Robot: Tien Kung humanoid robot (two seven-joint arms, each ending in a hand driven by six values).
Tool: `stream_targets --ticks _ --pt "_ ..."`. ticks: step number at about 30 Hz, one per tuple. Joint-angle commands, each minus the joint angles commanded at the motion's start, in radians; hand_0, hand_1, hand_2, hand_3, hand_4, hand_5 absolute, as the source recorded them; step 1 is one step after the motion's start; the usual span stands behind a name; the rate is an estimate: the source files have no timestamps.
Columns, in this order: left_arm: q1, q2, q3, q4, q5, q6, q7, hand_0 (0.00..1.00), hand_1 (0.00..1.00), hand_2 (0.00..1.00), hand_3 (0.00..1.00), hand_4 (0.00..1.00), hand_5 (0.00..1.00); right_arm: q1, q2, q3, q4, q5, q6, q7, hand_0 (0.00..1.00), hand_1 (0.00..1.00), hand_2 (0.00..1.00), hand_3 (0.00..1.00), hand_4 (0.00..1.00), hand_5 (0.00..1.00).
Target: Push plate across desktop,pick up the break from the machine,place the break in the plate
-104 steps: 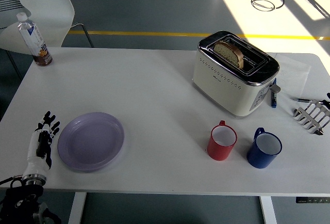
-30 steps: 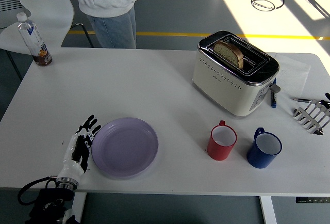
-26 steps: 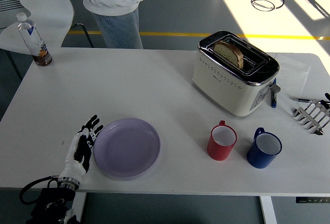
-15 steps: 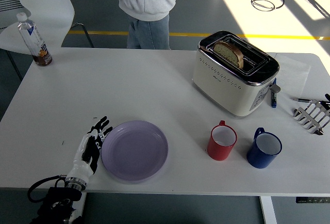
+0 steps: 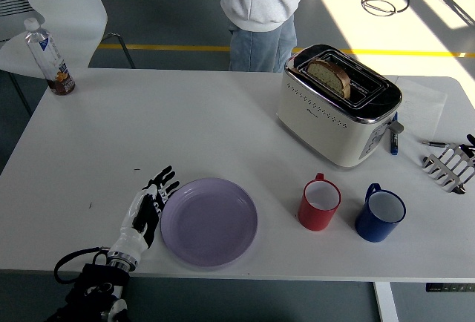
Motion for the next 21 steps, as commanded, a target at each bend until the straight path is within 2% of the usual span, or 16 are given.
stream_targets --ticks 21 --pt "-0.051 -0.006 0.075 0.026 -0.03 -0.017 -0.002 0.857 0.884 0.948 0.917 0.53 0.998 0.006 0.002 -0.003 0.0 0.0 0.0 0.001 0.787 0.727 0.722 0.721 0.477 0.663"
